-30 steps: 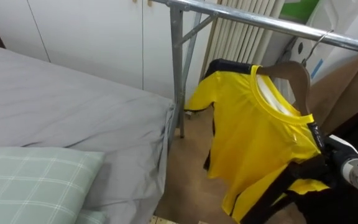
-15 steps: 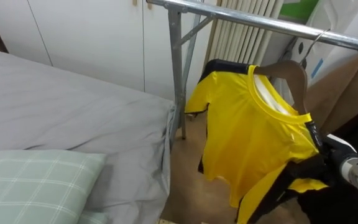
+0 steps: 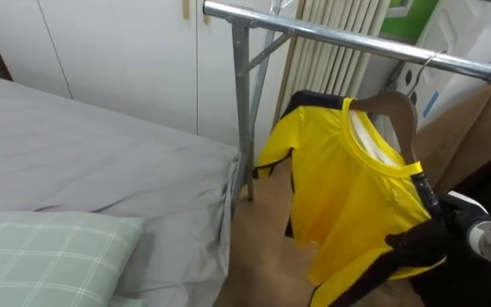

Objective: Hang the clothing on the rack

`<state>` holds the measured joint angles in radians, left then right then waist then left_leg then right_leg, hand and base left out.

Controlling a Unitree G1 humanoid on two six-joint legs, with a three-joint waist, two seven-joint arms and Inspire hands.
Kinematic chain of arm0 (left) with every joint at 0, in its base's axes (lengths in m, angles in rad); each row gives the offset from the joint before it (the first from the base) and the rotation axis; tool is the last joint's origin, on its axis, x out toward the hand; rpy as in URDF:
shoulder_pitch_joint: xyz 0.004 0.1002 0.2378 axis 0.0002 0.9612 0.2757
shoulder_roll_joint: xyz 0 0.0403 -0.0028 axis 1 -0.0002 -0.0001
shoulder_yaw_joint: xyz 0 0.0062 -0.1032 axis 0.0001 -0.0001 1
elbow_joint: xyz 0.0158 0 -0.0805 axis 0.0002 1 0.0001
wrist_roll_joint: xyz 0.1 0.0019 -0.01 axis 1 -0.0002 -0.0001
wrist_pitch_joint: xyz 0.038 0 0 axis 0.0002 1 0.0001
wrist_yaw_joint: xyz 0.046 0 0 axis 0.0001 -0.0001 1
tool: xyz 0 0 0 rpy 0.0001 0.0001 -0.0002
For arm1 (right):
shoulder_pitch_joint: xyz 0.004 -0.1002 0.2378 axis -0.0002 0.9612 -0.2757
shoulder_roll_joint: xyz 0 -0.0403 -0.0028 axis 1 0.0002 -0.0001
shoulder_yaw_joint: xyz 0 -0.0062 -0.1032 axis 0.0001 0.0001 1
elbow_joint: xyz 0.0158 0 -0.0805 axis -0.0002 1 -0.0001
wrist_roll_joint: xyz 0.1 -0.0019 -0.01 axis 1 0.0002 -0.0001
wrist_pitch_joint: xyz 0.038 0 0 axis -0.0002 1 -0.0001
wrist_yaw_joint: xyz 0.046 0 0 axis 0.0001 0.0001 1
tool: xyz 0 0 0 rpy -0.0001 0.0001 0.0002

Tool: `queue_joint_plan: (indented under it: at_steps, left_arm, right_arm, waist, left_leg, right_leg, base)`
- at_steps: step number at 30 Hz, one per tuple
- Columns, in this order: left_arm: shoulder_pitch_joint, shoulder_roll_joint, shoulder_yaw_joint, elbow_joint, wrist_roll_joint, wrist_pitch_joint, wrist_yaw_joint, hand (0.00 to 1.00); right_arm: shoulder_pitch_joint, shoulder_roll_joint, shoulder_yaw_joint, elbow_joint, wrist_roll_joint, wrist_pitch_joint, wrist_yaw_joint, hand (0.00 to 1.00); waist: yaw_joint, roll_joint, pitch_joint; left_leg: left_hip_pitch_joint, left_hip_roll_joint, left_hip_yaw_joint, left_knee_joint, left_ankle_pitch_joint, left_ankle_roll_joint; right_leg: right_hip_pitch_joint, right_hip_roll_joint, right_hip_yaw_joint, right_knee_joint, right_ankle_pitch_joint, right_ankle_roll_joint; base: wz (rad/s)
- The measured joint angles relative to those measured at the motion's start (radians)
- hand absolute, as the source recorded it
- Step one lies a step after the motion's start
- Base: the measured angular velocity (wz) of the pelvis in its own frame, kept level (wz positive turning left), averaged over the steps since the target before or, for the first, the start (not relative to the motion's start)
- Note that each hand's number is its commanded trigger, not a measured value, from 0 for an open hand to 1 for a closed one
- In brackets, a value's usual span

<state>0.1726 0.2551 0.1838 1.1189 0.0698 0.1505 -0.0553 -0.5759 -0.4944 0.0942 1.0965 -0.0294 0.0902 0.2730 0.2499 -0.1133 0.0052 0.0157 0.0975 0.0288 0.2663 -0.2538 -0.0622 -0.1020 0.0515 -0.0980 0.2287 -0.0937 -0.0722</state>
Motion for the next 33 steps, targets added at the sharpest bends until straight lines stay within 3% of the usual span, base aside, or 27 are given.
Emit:
queue_joint_plan:
  at_steps: [9,17,25,33]
  left_arm:
    - [0.012,-0.001,-0.001,0.000,0.000,0.000,0.000,0.00]
    - [0.020,-0.003,0.001,0.001,0.000,0.001,0.000,0.00]
    - [0.022,-0.004,0.005,0.001,-0.001,0.001,0.000,0.00]
    - [0.044,-0.003,0.008,0.005,-0.001,0.001,0.000,0.00]
  right_arm:
    - [0.003,0.000,-0.001,0.004,0.063,0.014,0.001,0.00]
    - [0.007,0.000,-0.001,0.024,0.067,0.012,0.010,0.00]
    - [0.007,0.000,-0.001,0.024,0.071,0.012,0.010,0.00]
    - [0.007,-0.007,-0.043,-0.019,0.052,0.010,-0.031,0.00]
  waist:
    - [-0.004,0.010,-0.0057]
    - [-0.001,0.008,-0.0054]
    - [-0.001,0.001,0.0030]
    - [-0.039,-0.005,0.0007]
  left_leg:
    - [0.015,0.000,0.000,-0.014,0.000,0.000]
    - [0.034,-0.001,0.001,-0.029,0.001,0.001]
    - [0.046,-0.002,0.011,-0.032,0.001,0.001]
    - [0.051,-0.002,0.018,-0.044,0.001,0.001]
  right_leg:
    - [0.013,0.001,-0.001,-0.002,0.001,0.000]
    - [0.020,-0.001,-0.003,-0.006,-0.006,0.004]
    - [0.030,-0.001,0.006,-0.008,-0.011,0.007]
    - [0.029,0.001,0.015,-0.005,-0.011,0.007]
  base:
    - [0.00]
    - [0.00]
    - [-0.02]
    - [-0.02]
